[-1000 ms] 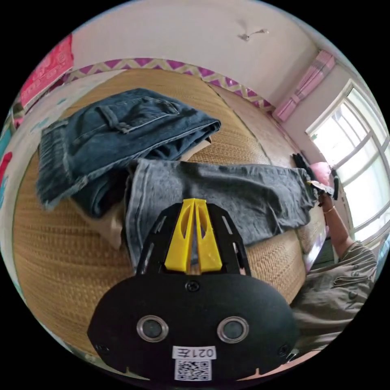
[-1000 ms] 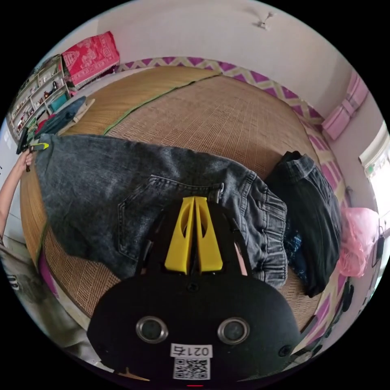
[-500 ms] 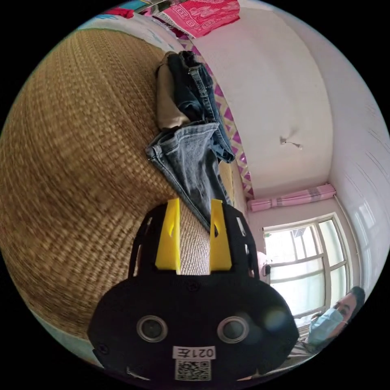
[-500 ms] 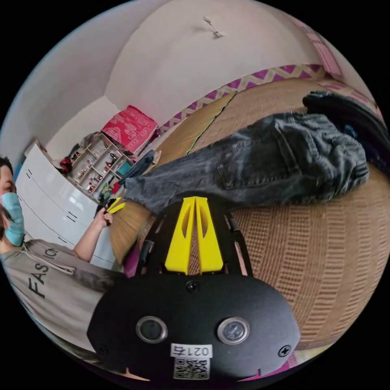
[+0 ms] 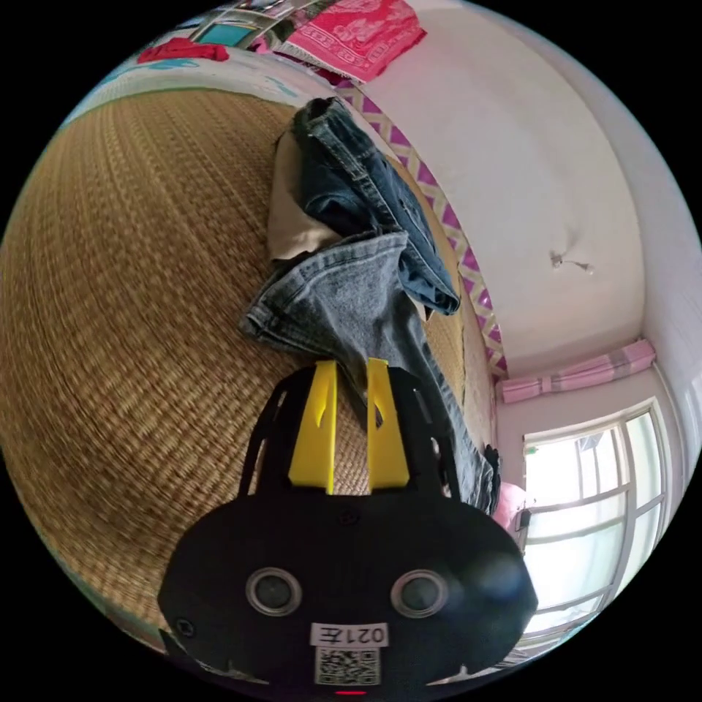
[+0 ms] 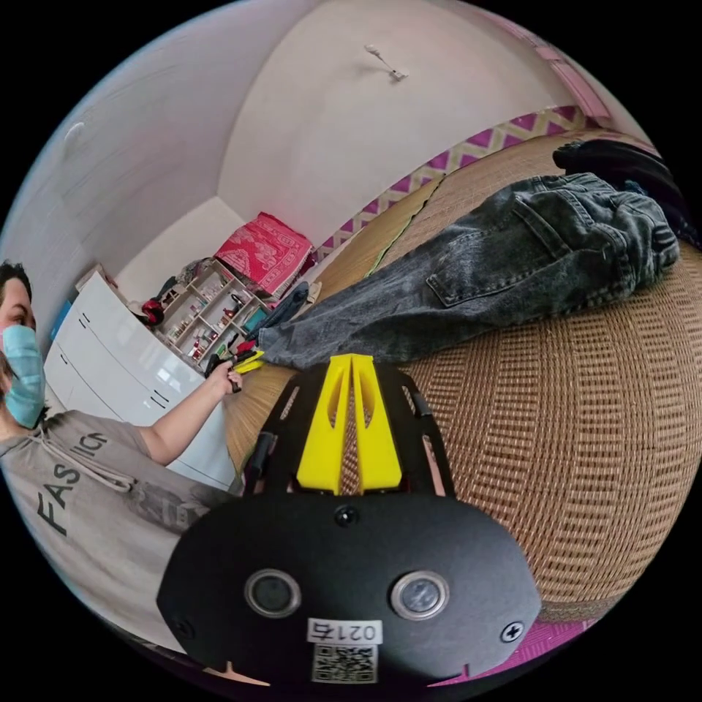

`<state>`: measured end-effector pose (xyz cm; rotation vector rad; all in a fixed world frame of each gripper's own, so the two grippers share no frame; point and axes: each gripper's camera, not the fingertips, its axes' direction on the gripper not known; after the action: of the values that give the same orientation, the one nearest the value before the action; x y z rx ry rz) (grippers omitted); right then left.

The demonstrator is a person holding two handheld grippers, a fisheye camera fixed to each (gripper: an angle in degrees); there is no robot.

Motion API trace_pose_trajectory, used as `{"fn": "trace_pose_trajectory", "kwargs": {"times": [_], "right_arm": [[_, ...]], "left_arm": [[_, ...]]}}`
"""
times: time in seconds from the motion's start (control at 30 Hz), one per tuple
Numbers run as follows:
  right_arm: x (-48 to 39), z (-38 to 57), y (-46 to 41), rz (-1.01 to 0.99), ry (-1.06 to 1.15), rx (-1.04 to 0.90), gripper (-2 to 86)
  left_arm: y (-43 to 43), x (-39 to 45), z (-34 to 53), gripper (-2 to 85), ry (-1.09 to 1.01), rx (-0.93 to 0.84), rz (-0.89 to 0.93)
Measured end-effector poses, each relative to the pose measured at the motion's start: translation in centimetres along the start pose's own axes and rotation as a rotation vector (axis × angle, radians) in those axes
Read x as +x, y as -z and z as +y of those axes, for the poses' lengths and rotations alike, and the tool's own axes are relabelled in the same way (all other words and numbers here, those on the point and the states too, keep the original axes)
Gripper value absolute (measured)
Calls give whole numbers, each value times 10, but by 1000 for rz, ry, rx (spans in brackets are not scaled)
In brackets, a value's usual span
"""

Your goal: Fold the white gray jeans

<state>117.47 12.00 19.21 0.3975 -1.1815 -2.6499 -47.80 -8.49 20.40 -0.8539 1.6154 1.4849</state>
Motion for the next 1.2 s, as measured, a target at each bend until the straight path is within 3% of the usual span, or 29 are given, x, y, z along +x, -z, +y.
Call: {"fn": "trace_pose_trajectory", "kwargs": {"times": [0.13, 0.23, 0.3, 0.43, 0.57, 0.63, 0.7, 0.77, 0.8, 0.87, 0.97, 1.13, 1.2], "right_arm": [[8, 8, 17, -6, 0, 27, -6], [13, 12, 28, -21, 1, 36, -6], [16, 14, 34, -30, 8, 42, -6], [20, 19, 49, -52, 27, 55, -6], [22, 22, 63, -50, 33, 63, -6], [23, 23, 70, -56, 33, 72, -6], [25, 25, 77, -63, 28, 88, -6], [28, 26, 87, -74, 20, 109, -6], [28, 27, 90, -76, 18, 113, -6], [28, 26, 97, -82, 16, 118, -6], [26, 23, 105, -81, 20, 113, -6], [20, 14, 116, -73, 22, 101, -2], [18, 10, 120, -64, 8, 100, 4]], "left_arm": [[19, 28, 18, 0, 82, 66, 100], [49, 109, 31, -7, -48, 124, 83], [67, 187, 44, -8, -222, 162, 51], [70, 416, 129, -8, -751, 231, -187], [-6, 609, 284, -7, -1252, 198, -329], [-67, 659, 356, -7, -1416, 122, -398], [-140, 682, 422, -7, -1534, 3, -479], [-244, 674, 492, -8, -1608, -232, -630], [-258, 670, 504, -9, -1608, -231, -677], [-247, 680, 538, -9, -1657, -15, -731], [-213, 712, 555, -8, -1665, 159, -682], [-260, 713, 570, 3, -1721, -62, -721], [-251, 714, 571, 23, -1728, 5, -684]]}}
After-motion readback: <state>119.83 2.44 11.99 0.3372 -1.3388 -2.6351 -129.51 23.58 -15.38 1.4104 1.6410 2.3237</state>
